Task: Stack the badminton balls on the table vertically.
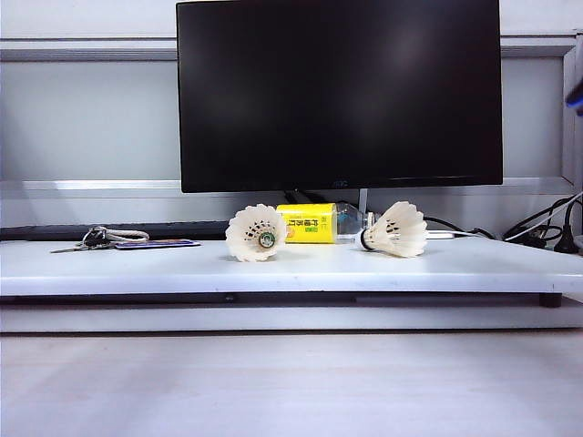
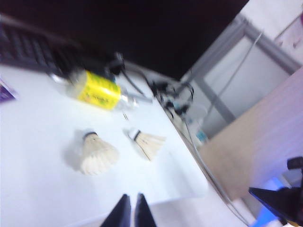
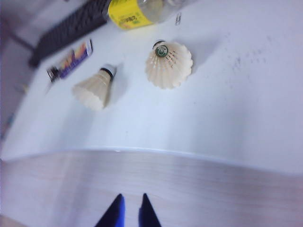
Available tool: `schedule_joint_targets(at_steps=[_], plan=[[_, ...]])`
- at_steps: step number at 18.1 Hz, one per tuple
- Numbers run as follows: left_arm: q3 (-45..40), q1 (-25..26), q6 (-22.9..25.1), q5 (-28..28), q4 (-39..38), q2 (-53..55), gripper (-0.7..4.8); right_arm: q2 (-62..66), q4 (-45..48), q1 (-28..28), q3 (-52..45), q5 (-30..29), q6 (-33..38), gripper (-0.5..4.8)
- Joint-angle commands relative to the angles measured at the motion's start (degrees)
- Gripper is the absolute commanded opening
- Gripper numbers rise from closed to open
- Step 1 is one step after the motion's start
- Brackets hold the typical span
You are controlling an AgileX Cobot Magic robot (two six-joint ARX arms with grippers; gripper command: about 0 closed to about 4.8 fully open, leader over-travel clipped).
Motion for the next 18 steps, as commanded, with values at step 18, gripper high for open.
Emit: schedule_joint_targets(at_steps=[18], plan=[[56.0,-16.2,18.5,-12.5,-33.9,61.9,0.30,11.6,-8.8,1.2,8.7,-6.8,-12.6,0.53]])
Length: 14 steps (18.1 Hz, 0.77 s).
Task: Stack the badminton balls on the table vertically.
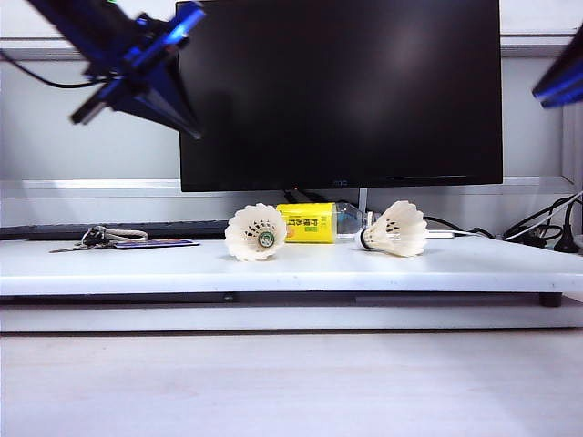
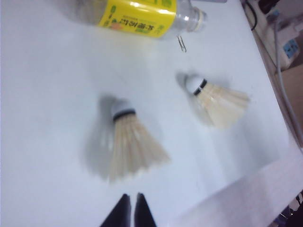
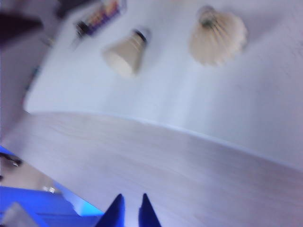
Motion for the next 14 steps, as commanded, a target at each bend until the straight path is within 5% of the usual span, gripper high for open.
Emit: schedule_joint_targets(at_steps=[1,5,8,11,14], plan=[[10.4,-1.5,2.8,-1.9,-6.7,5.3,0.30,4.0,-4.4,1.6,3.5,3.7,-5.6,0.53],[25.6,-5.8,7.3,-10.6,-16.4,14.0,0.30,8.2,-4.7,4.8,6.7,5.4,-6.5,0.53],[33.3,-7.5,6.1,-11.3,-20.3,20.1,0.33,9.9,-4.7,6.6,7.9,6.4,-7.7,0.53],[41.1,-7.5,4.0,-11.3,-26.4,27.1,1.54,10.3,-4.8,7.0,8.1,8.3,-8.2,0.53],[48.7,-7.5,3.8,-11.2,-33.1,34.0,1.55,10.5,-4.8,7.0,8.1,8.8,-8.7,0.53]])
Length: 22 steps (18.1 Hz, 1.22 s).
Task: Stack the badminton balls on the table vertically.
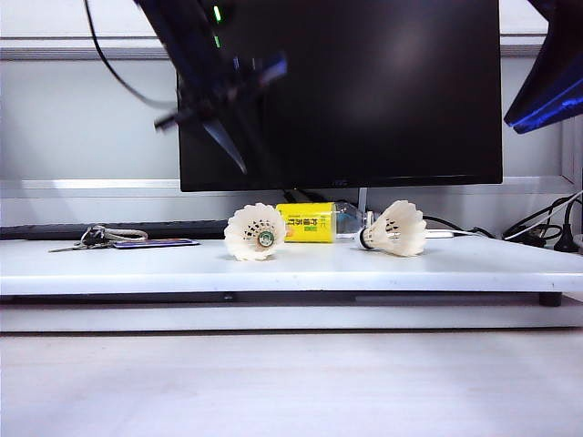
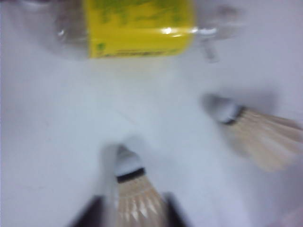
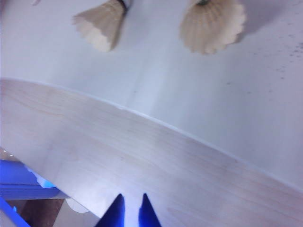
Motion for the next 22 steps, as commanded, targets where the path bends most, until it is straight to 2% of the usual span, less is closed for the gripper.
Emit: schedule_joint_targets(at_steps=[1,6,12,22], plan=[[5.9,-0.3,-1.5,0.2,-6.6,5.2,1.55,0.0,0.4,0.2,0.3,1.0,-1.1,0.53],[11.2,-1.6,-3.8,1.8,-8.3,9.4,1.54,0.1,0.4,0.2,0.3,1.5,-1.5,0.53],[11.2,-2.3,-2.9,-4.1,-9.4,9.8,1.56,0.2,0.4,0.2,0.3,1.4,-1.5,0.53],[11.2,-4.2,-2.5,-6.2,-10.4,11.7,1.56,0.2,0.2,2.1,0.3,1.5,-1.5,0.53]])
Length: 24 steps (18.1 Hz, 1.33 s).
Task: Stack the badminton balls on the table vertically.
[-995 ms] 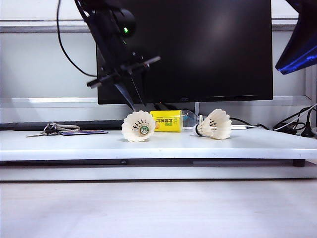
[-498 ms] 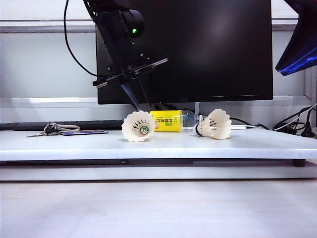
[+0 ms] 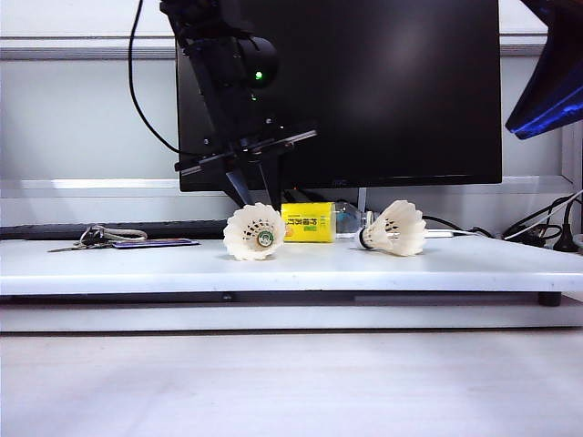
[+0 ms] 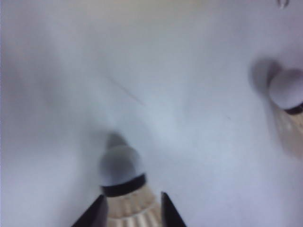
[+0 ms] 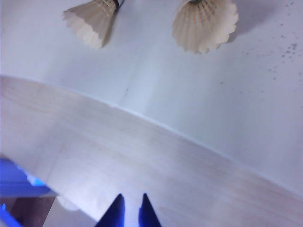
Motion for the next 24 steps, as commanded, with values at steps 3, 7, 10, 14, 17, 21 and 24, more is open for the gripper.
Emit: schedule_joint_targets(at_steps=[3,7,10,14,17,21,24], plan=[[0.3,-0.7,1.1,-3.8,-0.3,0.1,1.57,-0.1,0.4,3.0,0.3,0.4,-0.2,0.53],[0.3,-1.0,1.1,-5.0,0.0,0.0,2.48,0.1,0.3,3.4,0.3,2.0,-0.3,0.53],[0.3,-1.1,0.9,-4.7,0.9,0.0,2.50,0.1,0.3,3.4,0.3,2.4,-0.3,0.53],[0.3,-1.5,0.9,-4.8,1.3,0.3,2.50,0.1,0.4,3.4,0.3,2.4,-0.4,0.53],[0.3,-2.1,1.0,-4.9,1.9,1.2,2.50,0.1,0.4,3.4,0.3,2.4,-0.4,0.53],[0.2,-2.4,1.2,-5.6,2.0,1.8,2.50,0.1,0.4,3.4,0.3,2.4,-0.5,0.53],[0.2,-2.4,2.3,-8.0,1.5,1.8,2.50,0.1,0.4,3.4,0.3,2.4,-0.5,0.53]])
